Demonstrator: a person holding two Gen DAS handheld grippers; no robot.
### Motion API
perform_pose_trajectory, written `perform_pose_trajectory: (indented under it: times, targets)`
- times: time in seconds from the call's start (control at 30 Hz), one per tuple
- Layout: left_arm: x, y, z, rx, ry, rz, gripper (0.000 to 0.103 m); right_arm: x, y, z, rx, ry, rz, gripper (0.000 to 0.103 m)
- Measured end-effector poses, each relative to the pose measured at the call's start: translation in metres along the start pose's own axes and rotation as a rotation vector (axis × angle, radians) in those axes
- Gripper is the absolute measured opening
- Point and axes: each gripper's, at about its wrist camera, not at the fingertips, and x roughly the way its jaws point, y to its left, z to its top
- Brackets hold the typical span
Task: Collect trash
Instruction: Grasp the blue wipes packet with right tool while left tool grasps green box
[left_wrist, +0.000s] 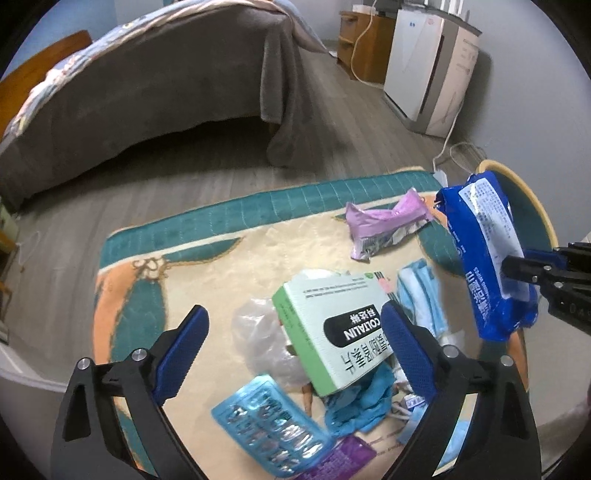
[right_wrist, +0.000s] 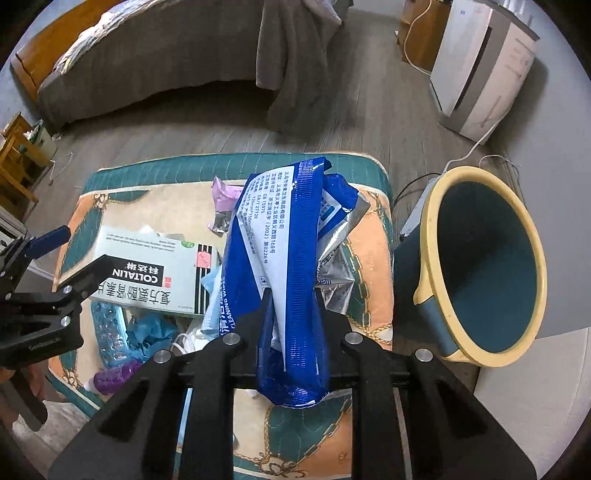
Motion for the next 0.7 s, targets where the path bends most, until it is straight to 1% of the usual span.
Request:
perform_pose_trajectory:
  times: [0.03, 0.1, 0.17, 0.27, 0.33, 0.4, 0.43, 0.5, 0.53, 0.6, 0.7]
  targets:
    - [0.004, -0.002, 0.000, 0.006, 0.011, 0.001, 0.089, 0.001, -0.001, 0.000, -0.003, 0.005, 0.000, 0.019]
    - [0.012, -0.004, -0.002, 0.013, 0.041, 0.000, 0.082, 0.004, -0.003, 0.000, -0.004, 0.013, 0.005, 0.019]
    - [0.019, -0.009, -0.004, 0.028, 0.072, -0.003, 0.077, 0.004, -0.005, 0.000, -0.004, 0.012, 0.008, 0.019]
    - [0.025, -0.008, -0.005, 0.019, 0.096, -0.016, 0.077, 0.007, -0.002, 0.001, -0.007, 0.015, 0.020, 0.019]
    - [0.028, -0.006, -0.005, 0.003, 0.106, -0.032, 0.074, 0.009, -0.001, 0.001, -0.013, 0.020, 0.030, 0.019]
    - [0.027, -0.007, -0.005, 0.003, 0.101, -0.041, 0.059, 0.012, 0.002, 0.001, -0.024, 0.032, 0.036, 0.019]
    - [0.025, -0.008, -0.005, 0.011, 0.094, -0.041, 0.058, 0.013, 0.003, 0.001, -0.031, 0.038, 0.037, 0.019]
    - [0.020, -0.012, -0.003, 0.020, 0.071, -0.045, 0.051, 0.017, 0.005, 0.000, -0.048, 0.055, 0.040, 0.019]
    - [0.016, -0.013, -0.002, 0.017, 0.061, -0.048, 0.050, 0.018, 0.006, 0.000, -0.055, 0.063, 0.042, 0.019]
    - [0.010, -0.014, -0.001, -0.001, 0.045, -0.082, 0.050, 0.021, 0.010, 0.000, -0.065, 0.071, 0.043, 0.019]
    - [0.001, -0.018, 0.002, -0.006, 0.017, -0.115, 0.049, 0.019, 0.010, 0.001, -0.069, 0.066, 0.043, 0.019]
